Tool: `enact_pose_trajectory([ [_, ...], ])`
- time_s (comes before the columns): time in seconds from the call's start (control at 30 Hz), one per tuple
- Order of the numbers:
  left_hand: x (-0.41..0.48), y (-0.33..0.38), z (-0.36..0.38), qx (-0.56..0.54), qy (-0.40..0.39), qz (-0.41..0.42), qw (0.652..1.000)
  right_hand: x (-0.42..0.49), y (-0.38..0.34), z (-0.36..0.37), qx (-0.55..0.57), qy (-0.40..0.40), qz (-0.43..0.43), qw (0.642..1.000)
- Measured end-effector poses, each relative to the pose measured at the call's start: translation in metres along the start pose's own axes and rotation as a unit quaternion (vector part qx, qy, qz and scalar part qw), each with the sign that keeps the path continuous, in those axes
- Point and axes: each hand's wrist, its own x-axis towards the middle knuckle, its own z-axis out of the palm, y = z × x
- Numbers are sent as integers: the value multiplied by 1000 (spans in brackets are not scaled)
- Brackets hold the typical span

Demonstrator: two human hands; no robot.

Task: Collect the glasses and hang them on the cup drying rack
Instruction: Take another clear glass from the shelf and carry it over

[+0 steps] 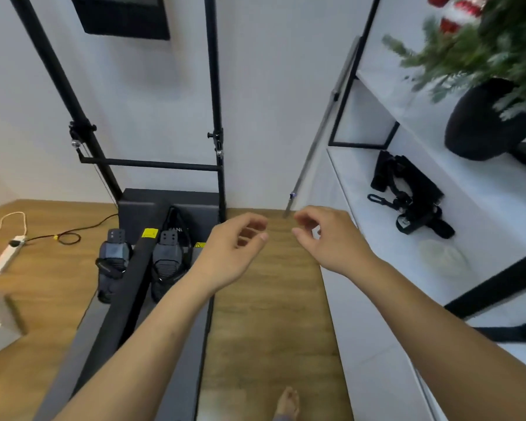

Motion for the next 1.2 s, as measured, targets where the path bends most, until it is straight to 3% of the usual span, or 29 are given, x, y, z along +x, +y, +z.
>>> enact_pose_trajectory([
  [0.2, 99, -26, -15, 14, 19, -16, 1000, 119, 19, 13, 35, 13, -29, 999],
  [0.43, 242, -18, -21, 18, 39, -10, 999, 268, 60, -27, 47, 32, -37, 998],
  [0.73, 399, -46, 1, -4, 5, 10, 1000, 392, 111, -42, 66, 76, 11, 995],
  [1.0, 563, -65, 16, -32, -102, 62, 992, 487, 162, -79, 50, 190, 120, 973],
  [1.2, 665, -54, 26, -58, -144, 105, 982, 526, 183, -118, 48, 317, 209, 924],
])
